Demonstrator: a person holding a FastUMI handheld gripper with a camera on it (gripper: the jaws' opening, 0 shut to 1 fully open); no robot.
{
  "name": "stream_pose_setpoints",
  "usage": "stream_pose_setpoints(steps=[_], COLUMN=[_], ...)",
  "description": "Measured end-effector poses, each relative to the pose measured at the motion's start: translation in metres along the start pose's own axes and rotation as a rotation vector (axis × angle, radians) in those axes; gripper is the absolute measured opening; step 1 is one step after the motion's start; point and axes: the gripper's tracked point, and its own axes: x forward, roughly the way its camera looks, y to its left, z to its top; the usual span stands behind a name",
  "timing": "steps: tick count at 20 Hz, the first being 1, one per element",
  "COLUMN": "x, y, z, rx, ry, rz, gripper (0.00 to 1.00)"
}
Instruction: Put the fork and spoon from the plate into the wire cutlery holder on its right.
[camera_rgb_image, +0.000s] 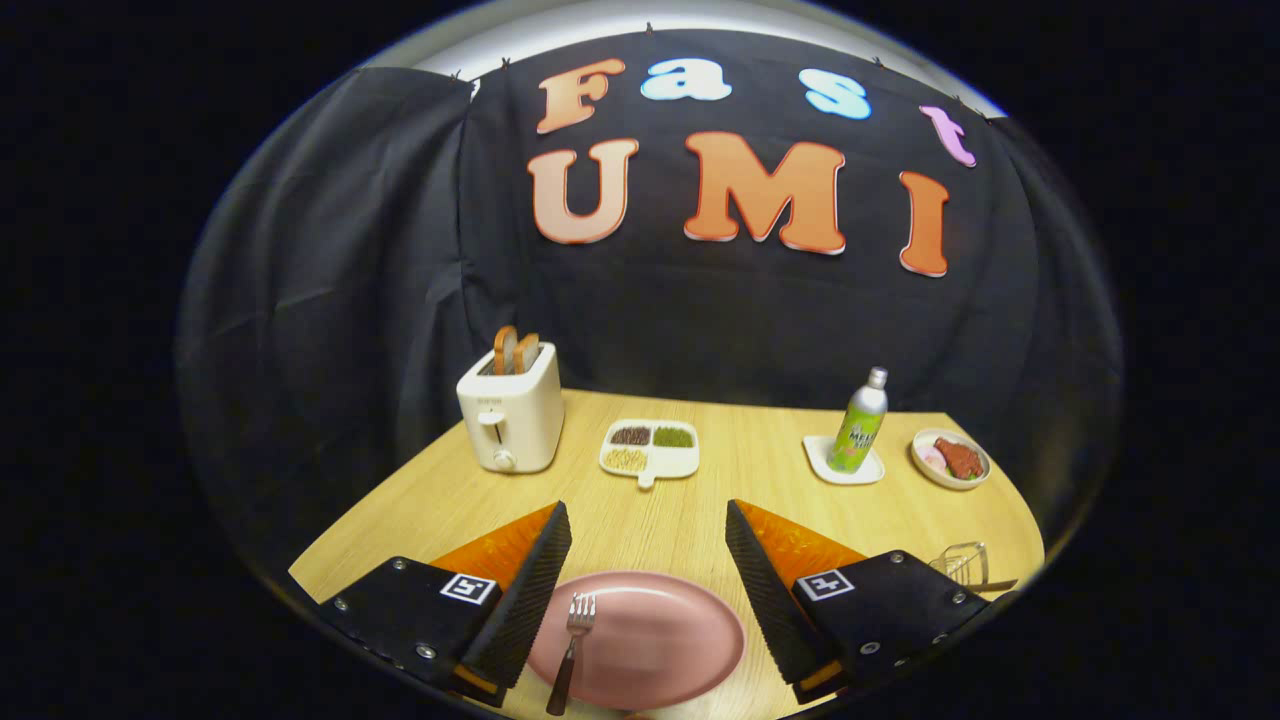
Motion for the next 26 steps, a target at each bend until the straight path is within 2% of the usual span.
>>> stream_pose_setpoints(steps=[3,9,11,15,17,18,19,20,23,24,26], x=[0.012,0.010,0.005,0.004,0.005,0.006,0.006,0.006,0.006,0.007,0.006], y=[0.013,0.030,0.029,0.038,0.042,0.043,0.046,0.048,0.051,0.049,0.048], z=[-0.058,-0.135,-0.146,-0.165,-0.172,-0.175,-0.178,-0.181,-0.185,-0.185,-0.185], rx=[-0.022,-0.082,-0.091,-0.093,-0.114,-0.126,-0.133,-0.136,-0.150,-0.158,-0.146], ry=[0.167,0.385,0.441,0.538,0.575,0.585,0.598,0.614,0.631,0.628,0.637], rz=[0.025,0.080,0.091,0.115,0.120,0.120,0.124,0.125,0.129,0.113,0.097], gripper=[0.94,0.91,0.90,0.80,0.68,0.58,0.54,0.45,0.31,0.23,0.14])
